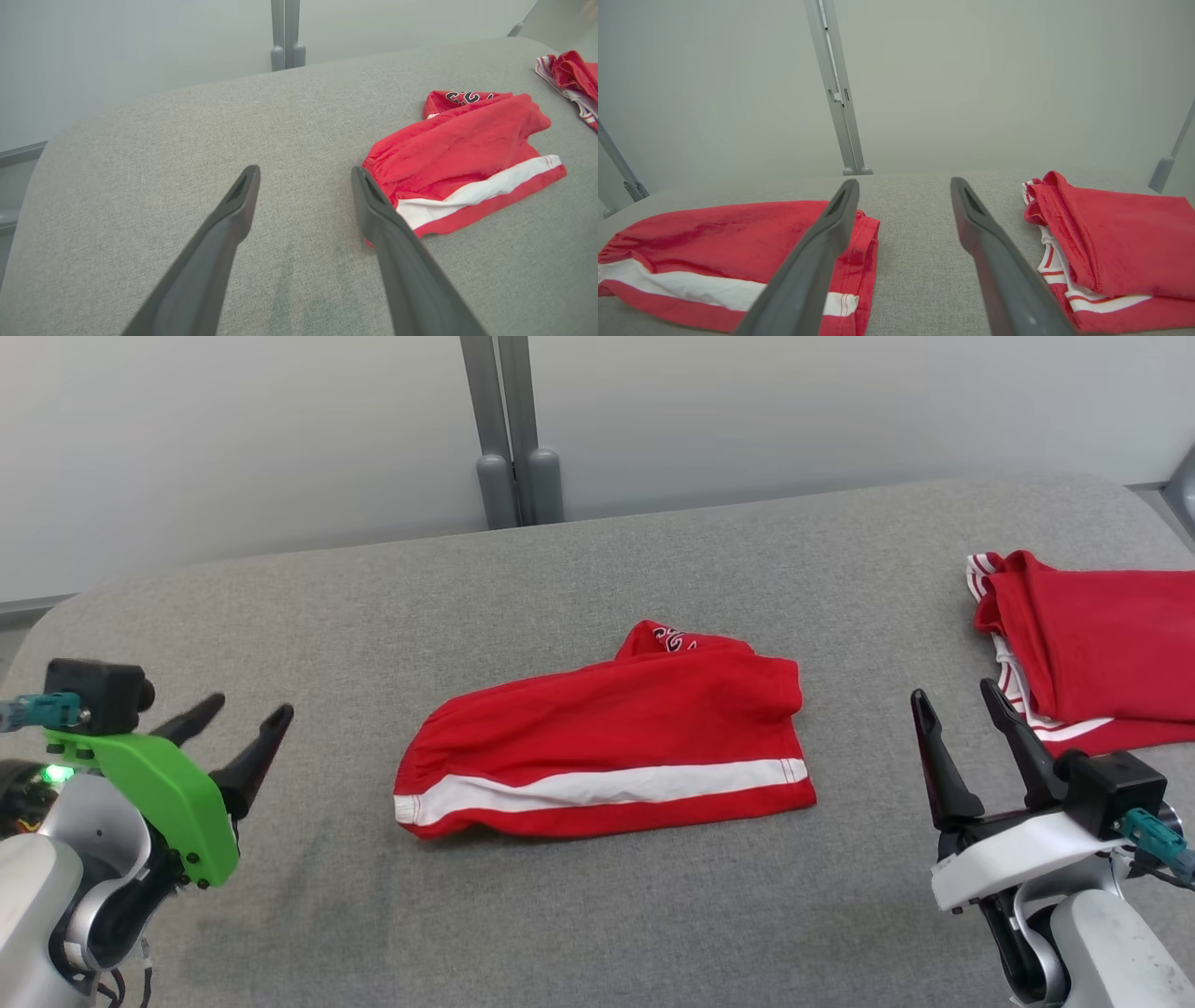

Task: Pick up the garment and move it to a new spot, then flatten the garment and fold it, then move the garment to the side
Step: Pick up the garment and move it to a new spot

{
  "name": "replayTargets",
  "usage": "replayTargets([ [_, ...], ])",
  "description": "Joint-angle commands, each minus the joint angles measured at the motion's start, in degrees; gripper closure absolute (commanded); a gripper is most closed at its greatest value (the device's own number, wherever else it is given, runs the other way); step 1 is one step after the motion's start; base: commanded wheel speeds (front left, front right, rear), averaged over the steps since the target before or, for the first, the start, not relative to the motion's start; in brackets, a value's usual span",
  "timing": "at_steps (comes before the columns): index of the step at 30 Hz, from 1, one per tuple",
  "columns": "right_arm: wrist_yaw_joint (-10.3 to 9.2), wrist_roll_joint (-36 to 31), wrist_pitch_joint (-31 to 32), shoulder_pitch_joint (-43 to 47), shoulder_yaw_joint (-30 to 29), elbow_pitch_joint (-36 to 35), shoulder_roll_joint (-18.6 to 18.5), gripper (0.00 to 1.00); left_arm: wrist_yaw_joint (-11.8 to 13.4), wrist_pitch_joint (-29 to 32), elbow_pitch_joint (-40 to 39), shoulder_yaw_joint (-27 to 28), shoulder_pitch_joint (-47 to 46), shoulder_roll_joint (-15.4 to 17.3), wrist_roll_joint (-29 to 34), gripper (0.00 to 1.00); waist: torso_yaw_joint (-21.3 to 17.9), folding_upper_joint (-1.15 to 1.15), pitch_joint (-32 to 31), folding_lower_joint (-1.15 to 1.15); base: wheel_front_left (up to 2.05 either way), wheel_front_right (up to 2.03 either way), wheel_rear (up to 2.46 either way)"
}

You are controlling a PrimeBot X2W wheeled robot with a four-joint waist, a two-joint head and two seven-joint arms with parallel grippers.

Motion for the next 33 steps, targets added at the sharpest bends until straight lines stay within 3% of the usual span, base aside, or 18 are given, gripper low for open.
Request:
replayTargets([
  [1, 0.01, -0.4, -0.1, 1.0, -0.1, -0.5, 0.1, 0.00, 1.4, -2.2, -1.7, 0.8, 1.2, 0.7, 1.2, 0.00, 0.6, 0.00, -0.6, 0.00, 0.00, 0.00, 0.00],
  [4, 0.01, -0.5, -0.1, 2.2, -0.5, -1.2, 0.5, 0.00, 7.8, -13.4, -7.0, 4.9, 5.6, 0.5, 4.7, 0.00, 1.2, 0.00, -1.2, 0.00, 0.00, 0.00, 0.00],
  [9, 0.01, 0.2, -0.1, 3.9, -0.3, -1.9, 0.8, 0.00, 13.7, -25.7, -9.2, 8.9, 11.8, -1.8, 6.9, 0.00, 1.9, 0.00, -1.5, 0.00, 0.00, 0.00, 0.00],
  [16, 0.01, 0.4, -0.1, 6.0, -0.7, -3.3, 1.6, 0.00, 18.1, -29.5, -10.4, 14.1, 20.1, -9.3, 12.2, 0.00, 2.3, 0.00, -1.9, 0.00, 0.00, 0.00, 0.00],
  [20, 0.01, -0.1, -0.1, 7.2, -1.9, -4.0, 2.0, 0.00, 17.7, -29.4, -11.8, 19.5, 25.8, -16.5, 17.5, 0.00, 2.3, 0.00, -2.2, 0.00, 0.00, 0.00, 0.00],
  [25, 0.01, -0.8, -0.1, 8.6, -3.0, -4.3, 2.2, 0.00, 13.4, -29.4, -10.9, 24.1, 30.7, -24.4, 22.8, 0.00, 2.4, 0.00, -2.7, 0.00, 0.00, 0.00, 0.00],
  [33, 0.01, -1.1, -0.1, 8.6, -2.4, -3.9, 1.6, 0.00, 6.6, -29.4, -7.6, 29.0, 31.7, -30.8, 28.5, 0.00, 2.5, 0.00, -3.0, 0.00, 0.00, 0.00, 0.00],
])
